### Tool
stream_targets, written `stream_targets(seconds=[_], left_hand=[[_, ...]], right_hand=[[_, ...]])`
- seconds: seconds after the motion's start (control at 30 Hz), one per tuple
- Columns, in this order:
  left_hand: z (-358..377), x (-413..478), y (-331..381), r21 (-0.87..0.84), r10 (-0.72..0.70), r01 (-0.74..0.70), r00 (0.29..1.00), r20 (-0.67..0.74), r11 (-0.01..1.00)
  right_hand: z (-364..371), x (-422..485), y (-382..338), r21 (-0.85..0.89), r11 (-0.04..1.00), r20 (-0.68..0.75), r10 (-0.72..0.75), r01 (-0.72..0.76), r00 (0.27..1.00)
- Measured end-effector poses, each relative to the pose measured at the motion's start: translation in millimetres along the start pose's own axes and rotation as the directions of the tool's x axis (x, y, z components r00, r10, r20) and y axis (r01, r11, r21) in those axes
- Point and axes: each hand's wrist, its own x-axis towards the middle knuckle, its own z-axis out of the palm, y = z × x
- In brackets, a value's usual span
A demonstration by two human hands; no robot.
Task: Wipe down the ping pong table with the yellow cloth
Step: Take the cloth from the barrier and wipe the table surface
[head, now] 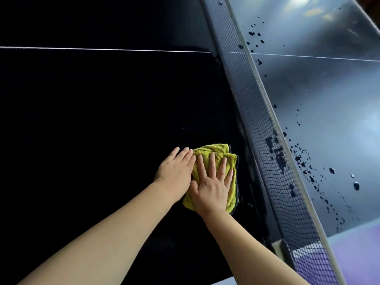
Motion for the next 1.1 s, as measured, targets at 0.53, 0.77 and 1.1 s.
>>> stream_targets(seconds=[0.53,0.77,1.1], left_hand=[[116.6,-219.8,-236.4,-0.183,-0.422,0.416,0.907,0.01,0.891],[166.2,-325.8,-269.6,-0.222,-0.542,0.534,0.84,0.027,0.816],[190.5,-408.4,-228.8,-0.284,-0.603,0.605,0.791,0.103,0.744]], right_hand=[[60.4,-77.6,-310.9,-0.098,0.914,0.062,-0.388,0.393,0.92],[90.7,-143.2,-386.6,-0.128,0.826,0.093,-0.541,0.549,0.836],[106.0,-207.0,-377.7,-0.139,0.657,0.152,-0.725,0.741,0.672]])
